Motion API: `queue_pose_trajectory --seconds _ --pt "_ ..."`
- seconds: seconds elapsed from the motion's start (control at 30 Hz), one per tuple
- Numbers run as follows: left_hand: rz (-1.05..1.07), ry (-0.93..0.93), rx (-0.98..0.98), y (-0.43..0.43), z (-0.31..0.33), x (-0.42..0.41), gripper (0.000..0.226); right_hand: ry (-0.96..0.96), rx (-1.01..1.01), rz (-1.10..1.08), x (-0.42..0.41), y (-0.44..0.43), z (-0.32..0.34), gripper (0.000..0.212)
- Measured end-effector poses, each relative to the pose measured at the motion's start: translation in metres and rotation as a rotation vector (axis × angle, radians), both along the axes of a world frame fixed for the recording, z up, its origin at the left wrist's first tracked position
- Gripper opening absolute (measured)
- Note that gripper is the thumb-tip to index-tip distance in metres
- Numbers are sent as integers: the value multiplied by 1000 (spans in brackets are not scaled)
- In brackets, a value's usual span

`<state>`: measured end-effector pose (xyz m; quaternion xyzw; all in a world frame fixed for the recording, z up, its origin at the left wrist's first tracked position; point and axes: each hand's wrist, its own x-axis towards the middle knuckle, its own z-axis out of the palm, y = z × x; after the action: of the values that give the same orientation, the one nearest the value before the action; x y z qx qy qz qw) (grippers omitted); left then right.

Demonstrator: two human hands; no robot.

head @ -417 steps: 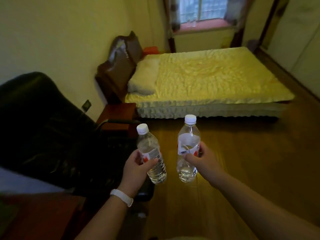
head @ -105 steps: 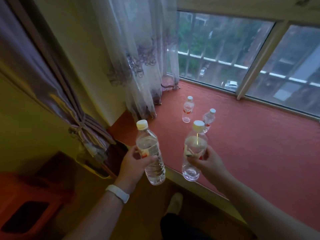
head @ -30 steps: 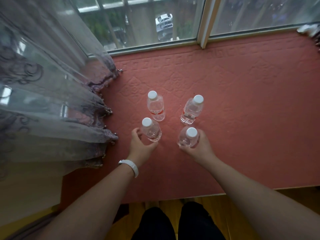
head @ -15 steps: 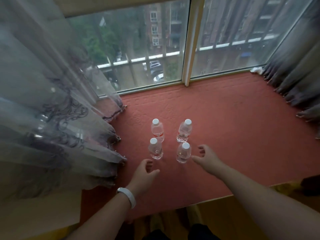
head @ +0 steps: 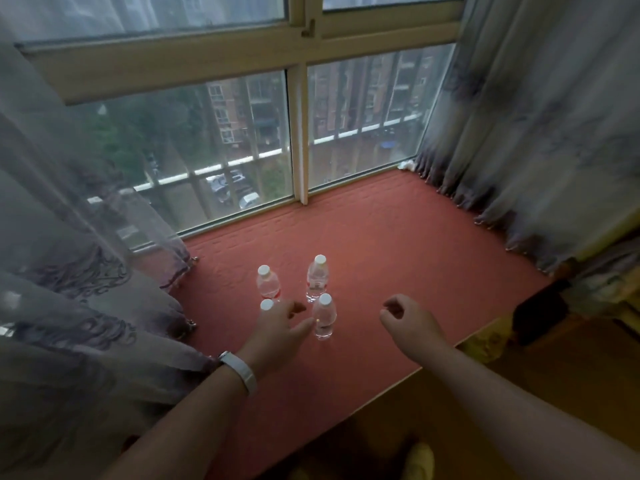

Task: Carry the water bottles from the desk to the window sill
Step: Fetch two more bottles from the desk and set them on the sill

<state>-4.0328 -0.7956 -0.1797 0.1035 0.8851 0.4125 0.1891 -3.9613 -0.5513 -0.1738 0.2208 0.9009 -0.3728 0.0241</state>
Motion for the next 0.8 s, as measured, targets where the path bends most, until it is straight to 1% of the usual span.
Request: queue_pose_trajectory --seconds 0.13,0.17,0.27,0.33,0.4,0.47,0.63,0.73,0.8 --pt "-54 -1 16 40 14 13 14 40 -10 -39 25 28 20 5" --pt "-70 -6 27 51 16 17 13 49 -14 -53 33 37 25 5" --pt "-159 1 25 92 31 31 29 72 -17 -103 61 71 38 12" --pt "-173 18 9 121 38 38 34 84 -23 -143 79 96 47 17" --pt "-201 40 7 161 42 52 31 93 -37 -200 104 128 57 16" --pt "-271 48 5 205 51 71 28 126 -60 -270 130 164 65 14" --pt "-407 38 36 326 56 118 34 183 -86 -407 204 258 76 9" --pt "-515 30 31 394 57 153 34 189 -105 -486 248 311 80 11" --pt "-596 19 11 439 55 176 30 200 -126 -548 281 347 82 12"
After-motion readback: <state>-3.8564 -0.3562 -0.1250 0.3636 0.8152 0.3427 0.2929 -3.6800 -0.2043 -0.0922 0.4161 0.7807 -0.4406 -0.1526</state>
